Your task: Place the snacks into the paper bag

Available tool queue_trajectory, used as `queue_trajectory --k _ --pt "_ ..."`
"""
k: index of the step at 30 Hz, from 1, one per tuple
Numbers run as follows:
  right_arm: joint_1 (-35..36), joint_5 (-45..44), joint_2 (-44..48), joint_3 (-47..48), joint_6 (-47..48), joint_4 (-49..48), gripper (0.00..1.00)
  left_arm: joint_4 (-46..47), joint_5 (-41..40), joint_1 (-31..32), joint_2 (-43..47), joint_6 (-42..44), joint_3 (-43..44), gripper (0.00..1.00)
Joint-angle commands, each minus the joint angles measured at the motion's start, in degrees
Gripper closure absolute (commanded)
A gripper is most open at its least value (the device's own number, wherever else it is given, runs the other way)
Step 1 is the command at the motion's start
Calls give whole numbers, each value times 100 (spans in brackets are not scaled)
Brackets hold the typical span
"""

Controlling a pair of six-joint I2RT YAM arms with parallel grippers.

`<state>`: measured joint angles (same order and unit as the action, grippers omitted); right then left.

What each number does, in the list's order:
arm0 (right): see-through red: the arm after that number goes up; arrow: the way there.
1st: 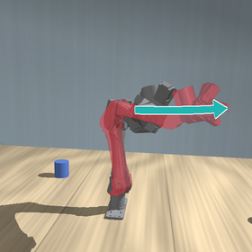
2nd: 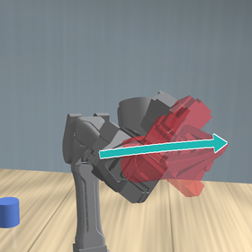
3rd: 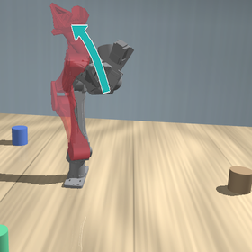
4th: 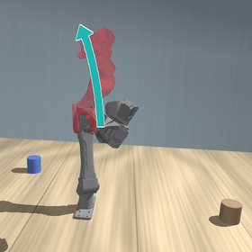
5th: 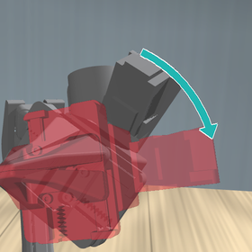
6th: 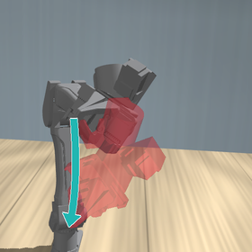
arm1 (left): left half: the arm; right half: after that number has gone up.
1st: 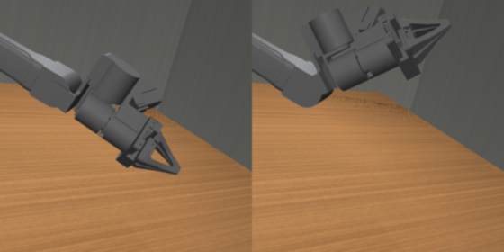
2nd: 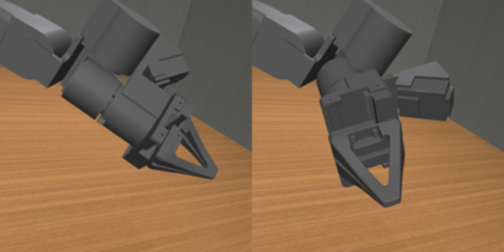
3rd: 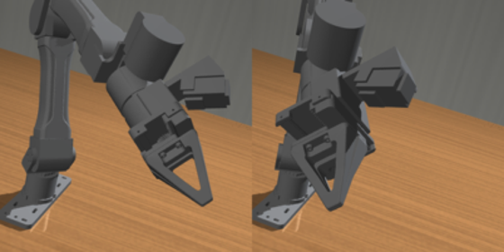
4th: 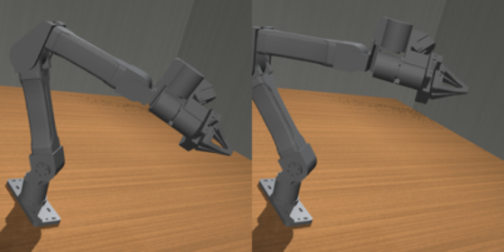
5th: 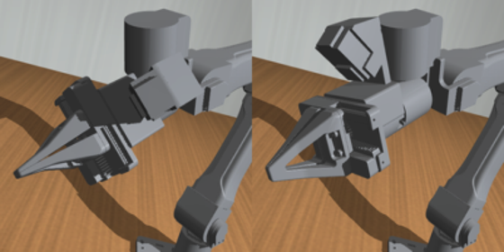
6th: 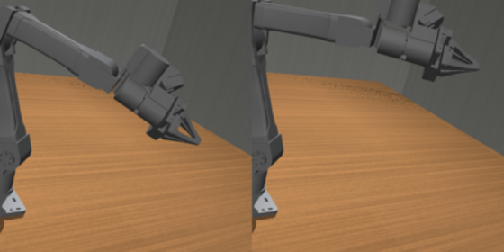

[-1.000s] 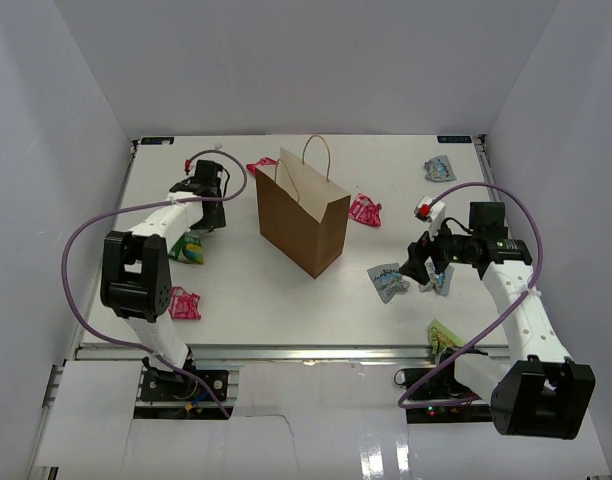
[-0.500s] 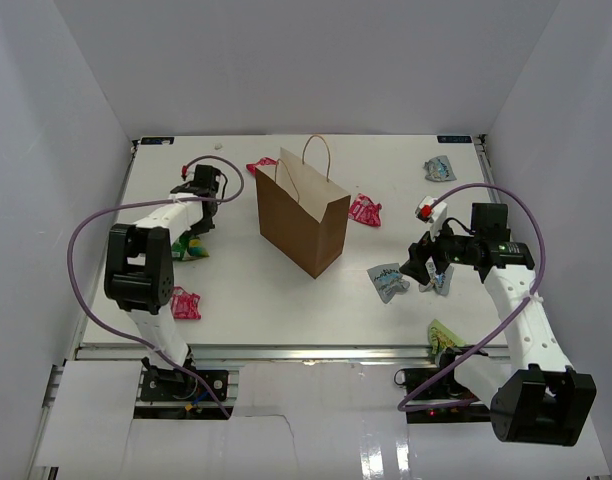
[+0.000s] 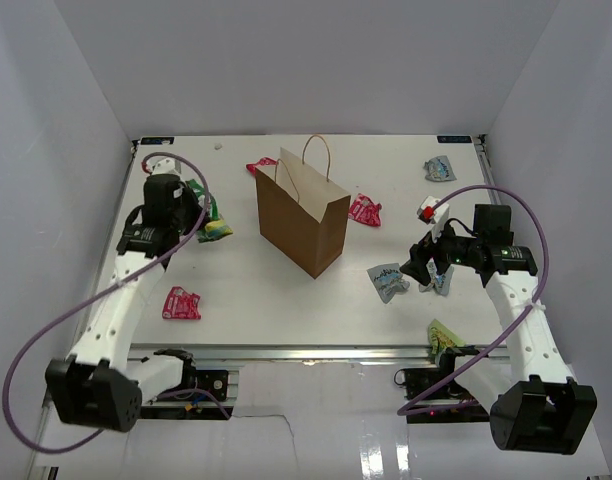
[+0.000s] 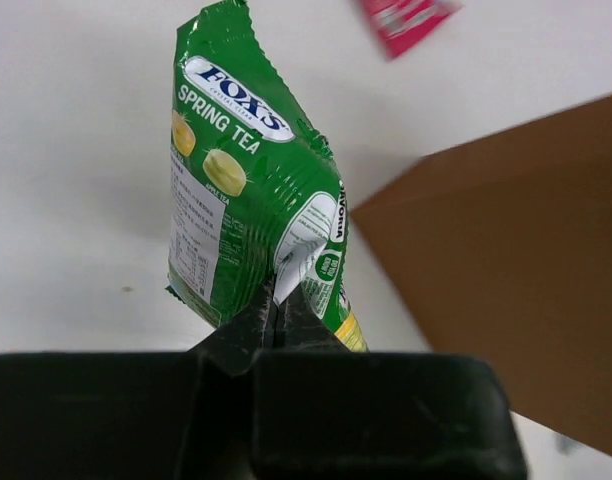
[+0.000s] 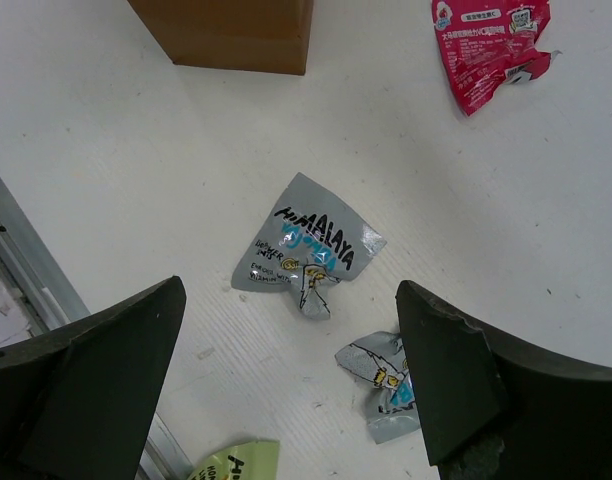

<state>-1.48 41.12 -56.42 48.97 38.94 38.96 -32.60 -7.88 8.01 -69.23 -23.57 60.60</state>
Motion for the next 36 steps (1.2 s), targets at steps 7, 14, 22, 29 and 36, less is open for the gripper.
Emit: queue_trajectory --k 7,14,22,29,36 --pt "-11 168 123 183 -106 -11 8 807 2648 43 1720 -1736 537 100" --pt "-11 264 44 280 -149 -29 9 1247 3265 104 1080 -2817 2138 100" --pt "-11 309 53 288 -159 -11 9 1467 3258 595 -326 -3636 4346 100" --pt "-11 212 114 324 -158 -20 8 1502 2573 1387 -978 -3865 4320 100" --pt "-11 89 211 271 -123 -29 9 1047 1659 1651 -733 -3672 3644 100"
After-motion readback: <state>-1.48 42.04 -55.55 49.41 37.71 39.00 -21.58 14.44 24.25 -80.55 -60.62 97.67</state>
